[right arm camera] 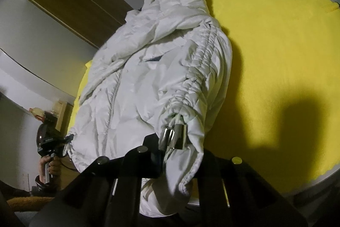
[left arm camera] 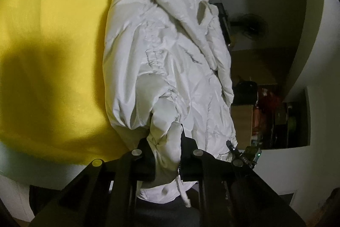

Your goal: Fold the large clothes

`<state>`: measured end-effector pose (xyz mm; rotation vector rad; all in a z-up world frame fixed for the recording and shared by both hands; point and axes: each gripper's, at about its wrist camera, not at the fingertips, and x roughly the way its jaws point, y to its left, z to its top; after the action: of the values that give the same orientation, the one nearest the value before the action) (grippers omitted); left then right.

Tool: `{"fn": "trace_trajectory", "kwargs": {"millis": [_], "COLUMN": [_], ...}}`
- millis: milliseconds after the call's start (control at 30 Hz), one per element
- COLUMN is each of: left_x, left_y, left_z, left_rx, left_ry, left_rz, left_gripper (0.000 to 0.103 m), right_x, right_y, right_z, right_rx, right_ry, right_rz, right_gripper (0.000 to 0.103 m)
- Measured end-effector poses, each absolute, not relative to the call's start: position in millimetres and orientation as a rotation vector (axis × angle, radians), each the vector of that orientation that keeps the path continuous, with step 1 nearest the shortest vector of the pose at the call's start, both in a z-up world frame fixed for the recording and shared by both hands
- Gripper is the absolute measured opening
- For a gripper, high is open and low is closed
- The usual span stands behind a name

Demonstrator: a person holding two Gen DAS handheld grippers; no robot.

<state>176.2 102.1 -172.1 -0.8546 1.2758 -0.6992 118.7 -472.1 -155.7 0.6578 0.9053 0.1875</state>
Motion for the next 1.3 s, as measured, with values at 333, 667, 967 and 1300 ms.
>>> {"fn": "trace_trajectory", "kwargs": {"millis": [333,667,967,1300], "left_x": [170,186,193,270], "left_y": [119,115,114,111], "left_z": [-139,-119,-93,-49], "left_rx": [-0.868,-0.873,-0.847,-0.88], "left_ry": [1.164,1.113,1.028,0.937], "left_rz": [-0.763,-0.778,-0.81,-0.855], "left_gripper": [0.01,0.009,0.009,0.009], "right_x": [119,132,148,213], "right_y": [-493,-508,-514,-536], "right_z": [-143,-124,-108,-54], "right_rx": [0.82,0.886,0.891,0.871], "right_ry": [0.812,0.74,0.713,0.68], "right_rz": [0.322,0.412,0.457,0.499], "right_gripper": [0.008,0.007,0.006,0.006]}}
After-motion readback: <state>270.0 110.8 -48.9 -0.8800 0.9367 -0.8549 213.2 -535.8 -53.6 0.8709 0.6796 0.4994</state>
